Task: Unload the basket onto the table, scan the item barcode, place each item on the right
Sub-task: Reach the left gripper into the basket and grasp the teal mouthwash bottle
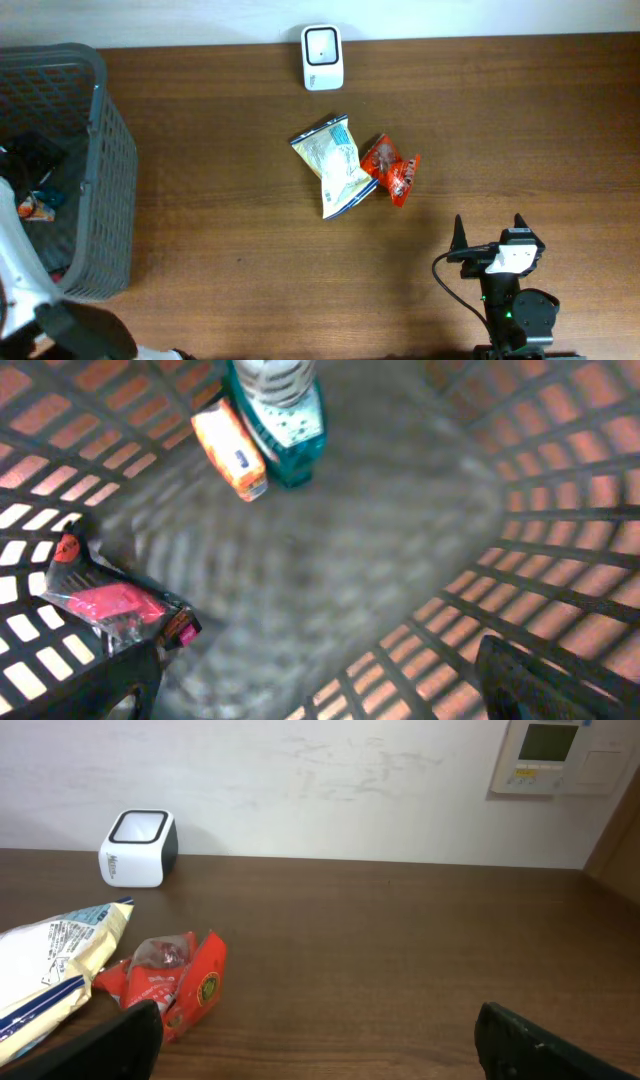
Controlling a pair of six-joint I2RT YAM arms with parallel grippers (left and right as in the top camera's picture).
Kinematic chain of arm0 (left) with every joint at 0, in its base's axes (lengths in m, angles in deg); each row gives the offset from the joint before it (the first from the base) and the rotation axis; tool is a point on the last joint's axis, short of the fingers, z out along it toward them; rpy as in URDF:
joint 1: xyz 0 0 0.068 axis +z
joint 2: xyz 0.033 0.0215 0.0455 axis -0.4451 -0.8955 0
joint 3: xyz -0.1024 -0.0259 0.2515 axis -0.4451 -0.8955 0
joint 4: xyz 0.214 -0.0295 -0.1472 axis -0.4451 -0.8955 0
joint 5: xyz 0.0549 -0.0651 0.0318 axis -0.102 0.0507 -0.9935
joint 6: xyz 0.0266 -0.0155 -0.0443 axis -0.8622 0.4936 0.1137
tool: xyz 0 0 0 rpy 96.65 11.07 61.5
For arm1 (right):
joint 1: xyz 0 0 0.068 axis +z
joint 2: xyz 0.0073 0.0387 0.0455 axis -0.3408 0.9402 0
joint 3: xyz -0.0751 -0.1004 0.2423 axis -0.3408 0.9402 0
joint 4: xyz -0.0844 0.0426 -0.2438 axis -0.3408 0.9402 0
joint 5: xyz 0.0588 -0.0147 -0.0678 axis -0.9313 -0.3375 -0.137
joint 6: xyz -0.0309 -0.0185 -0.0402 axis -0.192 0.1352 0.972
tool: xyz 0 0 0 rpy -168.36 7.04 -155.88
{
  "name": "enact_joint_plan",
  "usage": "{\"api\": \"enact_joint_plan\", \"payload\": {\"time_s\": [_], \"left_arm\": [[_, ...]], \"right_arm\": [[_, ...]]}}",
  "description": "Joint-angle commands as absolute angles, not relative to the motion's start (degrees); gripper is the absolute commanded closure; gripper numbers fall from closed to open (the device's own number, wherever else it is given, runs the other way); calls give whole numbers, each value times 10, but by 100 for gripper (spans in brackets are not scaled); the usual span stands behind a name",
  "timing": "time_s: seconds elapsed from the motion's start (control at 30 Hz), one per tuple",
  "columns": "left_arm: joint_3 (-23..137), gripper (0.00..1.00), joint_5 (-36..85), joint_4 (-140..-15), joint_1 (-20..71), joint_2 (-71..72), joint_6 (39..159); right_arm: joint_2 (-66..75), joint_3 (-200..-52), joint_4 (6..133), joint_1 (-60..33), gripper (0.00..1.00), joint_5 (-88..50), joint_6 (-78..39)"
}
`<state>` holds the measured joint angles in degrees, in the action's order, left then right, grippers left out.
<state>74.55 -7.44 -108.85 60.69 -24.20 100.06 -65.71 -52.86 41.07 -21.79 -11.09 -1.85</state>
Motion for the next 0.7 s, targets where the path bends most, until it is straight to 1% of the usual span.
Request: {"api": "enact_joint_plan", "payload": {"time_s": [0.0, 0.1, 0.13, 0.17, 0.33, 0.53, 0.67], "left_arm": [[748, 2, -98, -1060, 612, -269, 1006], [748, 2, -99, -987, 612, -270, 1006], [748, 4, -99, -967, 612, -270, 1006], [748, 8, -112, -948, 612, -271, 1006], [748, 9, -193, -916, 612, -292, 1006], [748, 9, -197, -868, 615, -362, 1006], [748, 15, -197, -828, 615, -376, 1006]], "right_arm": [[-660, -524, 412, -214, 2, -108, -16], [-660, -524, 412, -214, 2, -108, -16], [-660, -524, 412, -214, 2, -108, -16], [-660, -524, 412, -214, 2, -108, -16], [-660, -524, 412, -214, 2, -108, -16], [-660, -524, 412, -214, 1, -108, -16], [-660, -524, 412, -214, 2, -108, -16]]}}
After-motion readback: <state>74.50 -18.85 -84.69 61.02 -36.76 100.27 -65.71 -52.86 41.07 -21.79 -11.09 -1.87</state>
